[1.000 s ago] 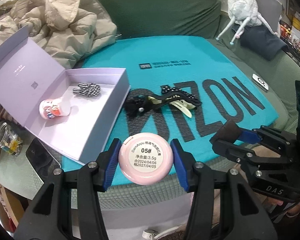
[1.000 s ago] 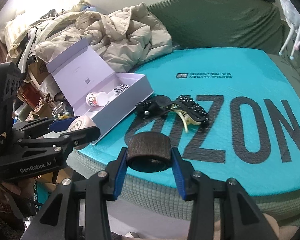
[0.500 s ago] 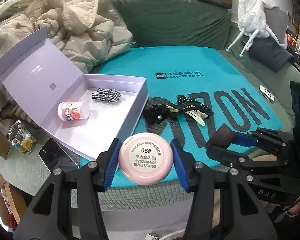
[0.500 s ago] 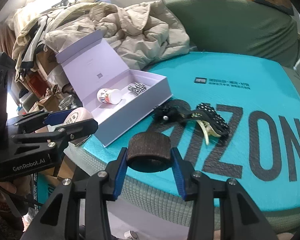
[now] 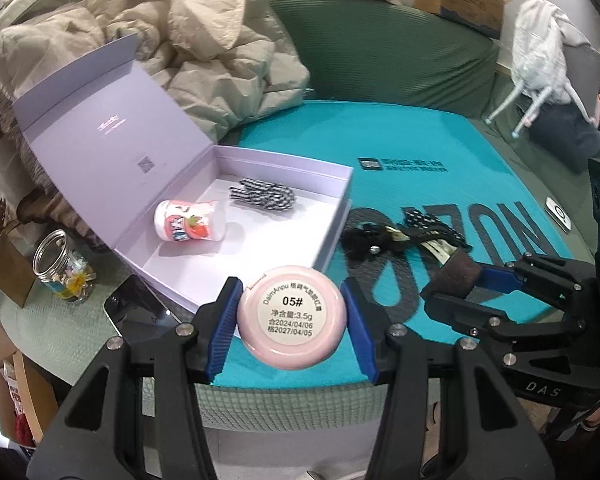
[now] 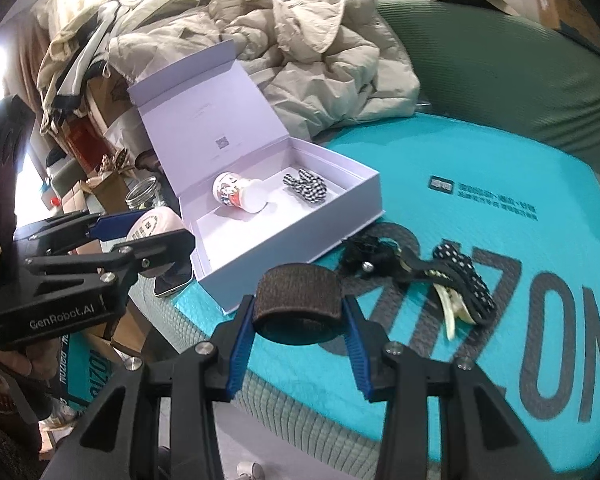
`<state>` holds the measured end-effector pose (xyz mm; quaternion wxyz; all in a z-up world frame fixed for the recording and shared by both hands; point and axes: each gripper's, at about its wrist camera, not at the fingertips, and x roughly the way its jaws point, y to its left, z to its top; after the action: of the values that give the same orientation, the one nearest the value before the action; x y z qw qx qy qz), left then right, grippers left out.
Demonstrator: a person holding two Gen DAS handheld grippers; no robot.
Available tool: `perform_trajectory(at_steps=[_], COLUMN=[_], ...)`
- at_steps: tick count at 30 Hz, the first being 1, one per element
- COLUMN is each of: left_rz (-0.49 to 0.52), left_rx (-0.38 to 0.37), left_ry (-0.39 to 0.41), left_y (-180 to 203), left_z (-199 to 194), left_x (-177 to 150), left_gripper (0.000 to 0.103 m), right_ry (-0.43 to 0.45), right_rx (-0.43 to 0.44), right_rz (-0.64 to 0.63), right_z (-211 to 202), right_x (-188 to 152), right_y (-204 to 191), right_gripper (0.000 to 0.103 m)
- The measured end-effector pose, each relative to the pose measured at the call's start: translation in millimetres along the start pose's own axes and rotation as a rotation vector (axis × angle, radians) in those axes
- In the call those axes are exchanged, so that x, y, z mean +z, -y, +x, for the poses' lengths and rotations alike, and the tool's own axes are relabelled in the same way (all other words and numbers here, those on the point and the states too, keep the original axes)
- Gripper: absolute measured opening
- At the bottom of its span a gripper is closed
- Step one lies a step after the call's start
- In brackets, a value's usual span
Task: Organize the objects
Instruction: 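Lift the pink tin and dark band and carry them toward the box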
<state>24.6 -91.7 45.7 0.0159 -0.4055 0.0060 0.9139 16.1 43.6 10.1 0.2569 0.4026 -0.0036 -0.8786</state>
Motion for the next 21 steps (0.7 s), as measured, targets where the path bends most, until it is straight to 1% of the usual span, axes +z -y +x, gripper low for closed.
perform_trajectory(at_steps=[8,13,21], left_rz=[-0.035,-0.057,-0.086], left_rx=[0.026,0.041,0.076], left_ry=[-0.012,-0.010,-0.022], left_y=[-31,-48,-67], left_z=[16,24,37], left_x=[5,12,14], left_gripper=[0.049,0.049,0.049], right_ry=[-0.028,-0.051,-0.073], right_rx=[0.032,0.052,0.084], right_rz=[-0.077,-0.101,-0.148], right_z=[29,44,70], right_x=[26,37,56], right_y=[-21,-31,-42], right_gripper=[0.043,0.043,0.043])
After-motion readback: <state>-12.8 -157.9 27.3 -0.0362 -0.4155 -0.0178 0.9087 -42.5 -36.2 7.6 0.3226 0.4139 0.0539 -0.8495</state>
